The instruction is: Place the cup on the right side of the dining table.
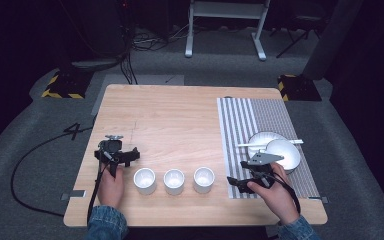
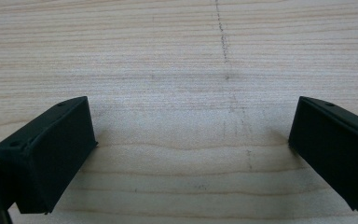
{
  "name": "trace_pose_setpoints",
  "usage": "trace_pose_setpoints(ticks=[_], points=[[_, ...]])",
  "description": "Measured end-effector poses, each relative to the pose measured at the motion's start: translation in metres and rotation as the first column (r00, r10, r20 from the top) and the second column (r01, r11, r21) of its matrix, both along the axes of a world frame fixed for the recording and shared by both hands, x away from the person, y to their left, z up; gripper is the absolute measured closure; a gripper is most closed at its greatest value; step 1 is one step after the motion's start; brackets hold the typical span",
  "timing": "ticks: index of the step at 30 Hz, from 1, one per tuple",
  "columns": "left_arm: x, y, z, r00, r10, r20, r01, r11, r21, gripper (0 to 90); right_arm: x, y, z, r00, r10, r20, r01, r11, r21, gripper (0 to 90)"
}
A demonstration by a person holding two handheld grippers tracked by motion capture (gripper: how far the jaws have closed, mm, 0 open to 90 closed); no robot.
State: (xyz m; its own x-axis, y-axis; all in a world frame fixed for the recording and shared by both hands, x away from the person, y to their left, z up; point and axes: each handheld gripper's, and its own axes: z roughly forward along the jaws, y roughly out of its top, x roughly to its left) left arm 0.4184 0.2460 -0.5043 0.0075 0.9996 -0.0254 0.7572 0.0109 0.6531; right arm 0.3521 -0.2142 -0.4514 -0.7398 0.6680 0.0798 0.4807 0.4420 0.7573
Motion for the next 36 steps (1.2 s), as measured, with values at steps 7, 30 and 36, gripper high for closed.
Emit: trace_pose_setpoints(ticks=[7,30,36], points=[[0.0,0.0,0.0,1.0,-0.002,-0.001,0.002,1.0,-0.001,0.4,-0.001,0.019,0.013,0.999,0.032,0.032,-0.032,0.999,0.009,17.3],[0.0,0.0,0.0,1.0,-0.005,0.0,0.005,1.0,-0.002,0.3,-0.001,0.086,0.029,0.9911,0.12,0.058,-0.119,0.993,-0.013,16.9],[0.0,0.0,0.0,1.0,-0.006,0.0,0.006,1.0,-0.002,0.3,-0.002,0.1,0.017,0.9882,0.148,0.039,-0.146,0.988,-0.051,16.3]])
